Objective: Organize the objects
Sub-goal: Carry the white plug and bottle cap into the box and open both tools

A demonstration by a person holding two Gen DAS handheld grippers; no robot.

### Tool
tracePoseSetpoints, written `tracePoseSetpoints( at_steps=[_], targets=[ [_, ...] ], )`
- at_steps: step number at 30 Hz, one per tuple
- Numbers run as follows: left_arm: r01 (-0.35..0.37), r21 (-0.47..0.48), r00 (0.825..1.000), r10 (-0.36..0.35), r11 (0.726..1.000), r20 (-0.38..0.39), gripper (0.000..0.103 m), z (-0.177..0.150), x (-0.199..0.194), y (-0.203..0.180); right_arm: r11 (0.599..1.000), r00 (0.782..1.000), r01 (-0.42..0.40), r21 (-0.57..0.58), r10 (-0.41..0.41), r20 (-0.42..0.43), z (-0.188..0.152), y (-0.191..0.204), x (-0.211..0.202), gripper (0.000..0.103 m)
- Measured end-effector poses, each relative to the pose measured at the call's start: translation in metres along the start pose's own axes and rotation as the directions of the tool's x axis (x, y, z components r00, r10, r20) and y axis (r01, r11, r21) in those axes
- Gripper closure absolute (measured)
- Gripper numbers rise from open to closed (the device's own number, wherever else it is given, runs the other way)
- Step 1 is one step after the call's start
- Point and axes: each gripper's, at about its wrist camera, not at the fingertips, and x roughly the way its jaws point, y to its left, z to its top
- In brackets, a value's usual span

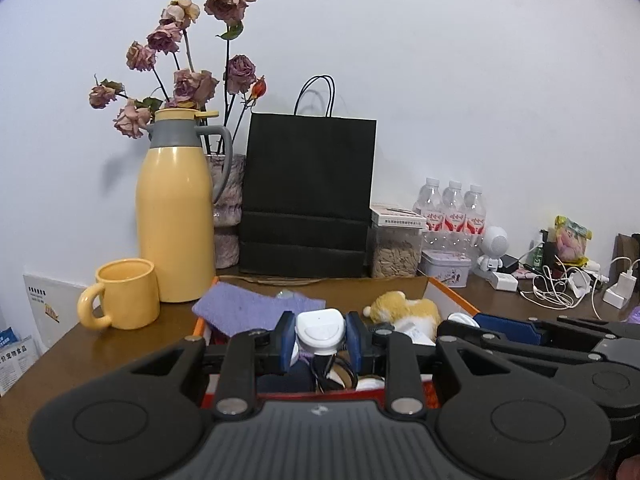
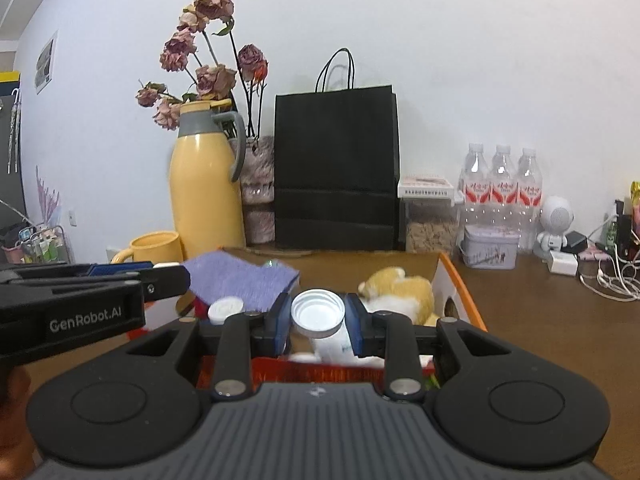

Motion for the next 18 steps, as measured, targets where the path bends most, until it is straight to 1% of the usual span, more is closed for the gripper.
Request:
tracePoseSetpoints(
  at_steps=[9,18],
  targets=[
    [-0.019,-0.014,1.000,0.018,1.000,-0.025,0.078,0.017,0.035,0.003,1.000,1.000,0.017,0.001,-0.017,0.005,0.018,-0.004,0.031,0.073],
    [-0.057,-0.021,0.996,0.055,0.998,-0.075,0.078,0.026,0.080,0.006,0.999,0.999,0.038,-0.003,-0.038,-0.029,0.025,-0.014,0.068,0.073]
  ],
)
